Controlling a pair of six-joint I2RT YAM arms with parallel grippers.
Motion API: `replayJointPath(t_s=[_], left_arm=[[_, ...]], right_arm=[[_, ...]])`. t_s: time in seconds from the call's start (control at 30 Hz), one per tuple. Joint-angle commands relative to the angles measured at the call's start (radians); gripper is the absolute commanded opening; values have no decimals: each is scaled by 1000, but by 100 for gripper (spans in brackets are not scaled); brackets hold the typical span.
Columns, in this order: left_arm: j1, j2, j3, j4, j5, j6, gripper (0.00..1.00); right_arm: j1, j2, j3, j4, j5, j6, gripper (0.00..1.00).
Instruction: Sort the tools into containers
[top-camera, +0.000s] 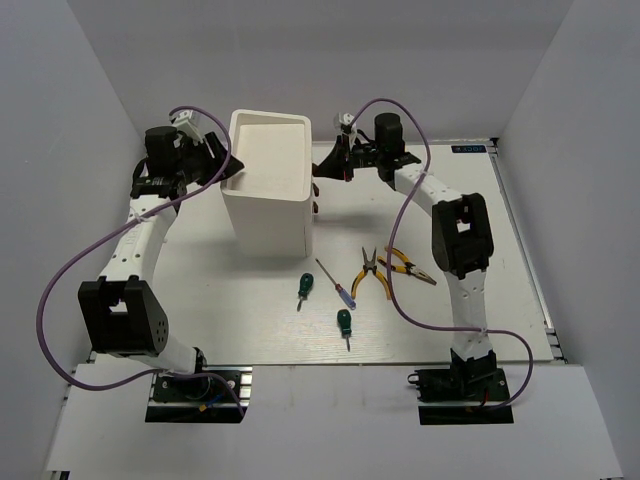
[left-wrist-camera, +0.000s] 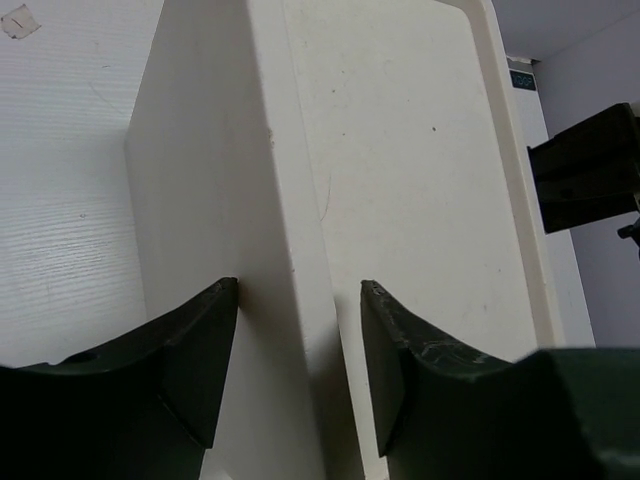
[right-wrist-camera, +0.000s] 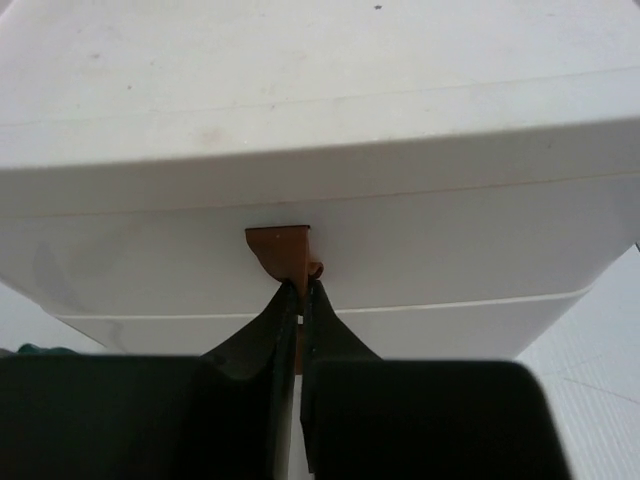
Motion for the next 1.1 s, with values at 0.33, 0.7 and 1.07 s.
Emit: replayJointPath(t_s=[0.33,0.7,1.07], left_arm=[[-8,-22,13,3,17,13,56],[-8,-22,13,12,8,13,56],[-8,-4,31,21,19,13,83]], right_arm=[[-29,-221,-179,13,139,-126,0],[-110,-290,-251,-145,251,-287,0],[-129,-282,-205,-230,473,-322,72]])
